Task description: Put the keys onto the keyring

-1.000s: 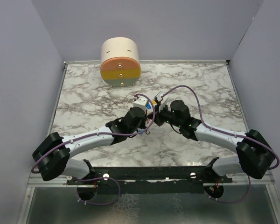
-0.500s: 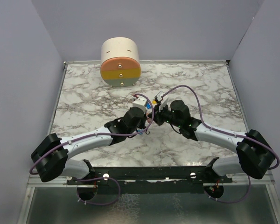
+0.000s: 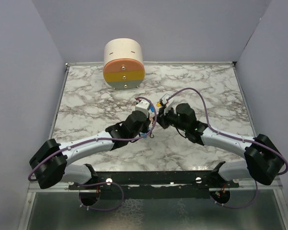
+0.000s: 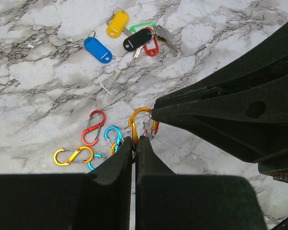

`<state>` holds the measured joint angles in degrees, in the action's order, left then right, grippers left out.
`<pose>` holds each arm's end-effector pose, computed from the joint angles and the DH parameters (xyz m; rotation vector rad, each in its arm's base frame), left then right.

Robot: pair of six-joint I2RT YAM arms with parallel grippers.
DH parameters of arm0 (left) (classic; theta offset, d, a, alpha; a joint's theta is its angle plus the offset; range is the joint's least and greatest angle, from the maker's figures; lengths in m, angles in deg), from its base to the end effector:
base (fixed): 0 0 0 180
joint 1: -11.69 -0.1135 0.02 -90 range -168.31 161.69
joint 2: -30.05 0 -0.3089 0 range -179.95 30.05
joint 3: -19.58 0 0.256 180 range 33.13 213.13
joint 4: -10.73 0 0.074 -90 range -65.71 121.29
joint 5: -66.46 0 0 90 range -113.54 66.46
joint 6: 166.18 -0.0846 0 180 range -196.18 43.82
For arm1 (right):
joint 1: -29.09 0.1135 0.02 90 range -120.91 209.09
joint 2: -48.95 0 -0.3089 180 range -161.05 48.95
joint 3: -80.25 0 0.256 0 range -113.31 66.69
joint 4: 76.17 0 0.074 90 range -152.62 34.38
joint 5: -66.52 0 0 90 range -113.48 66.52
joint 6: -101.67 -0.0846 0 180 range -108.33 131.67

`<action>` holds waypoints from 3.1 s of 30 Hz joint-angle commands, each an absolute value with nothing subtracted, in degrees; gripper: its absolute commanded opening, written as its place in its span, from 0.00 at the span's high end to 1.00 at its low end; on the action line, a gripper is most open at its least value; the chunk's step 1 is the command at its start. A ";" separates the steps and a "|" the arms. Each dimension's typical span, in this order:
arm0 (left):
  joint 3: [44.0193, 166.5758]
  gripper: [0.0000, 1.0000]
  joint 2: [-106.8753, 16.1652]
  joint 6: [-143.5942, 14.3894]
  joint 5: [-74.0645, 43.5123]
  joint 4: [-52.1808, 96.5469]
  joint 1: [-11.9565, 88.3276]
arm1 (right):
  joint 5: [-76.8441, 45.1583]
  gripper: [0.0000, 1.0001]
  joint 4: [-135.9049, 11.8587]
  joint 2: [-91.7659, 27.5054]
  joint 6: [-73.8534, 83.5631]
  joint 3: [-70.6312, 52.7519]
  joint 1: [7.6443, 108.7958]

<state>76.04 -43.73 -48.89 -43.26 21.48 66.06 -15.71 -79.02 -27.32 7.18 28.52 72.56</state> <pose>0.2059 -0.2383 0.2616 0.2736 2.0545 -0.5376 0.2289 0.2327 0.2489 -0.7565 1.8605 0.6777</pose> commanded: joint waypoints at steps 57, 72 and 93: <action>66.41 0.07 -37.66 -46.16 -53.17 16.73 65.20 | -46.26 0.99 -68.11 -38.70 -4.92 17.85 52.88; 64.30 0.07 -38.09 -45.53 -52.32 14.31 63.29 | -38.57 0.51 -67.37 -44.28 -6.43 13.96 45.58; 59.80 0.07 -30.69 -43.17 -53.77 15.86 62.26 | -23.57 0.49 -70.85 -59.08 -2.11 1.46 63.62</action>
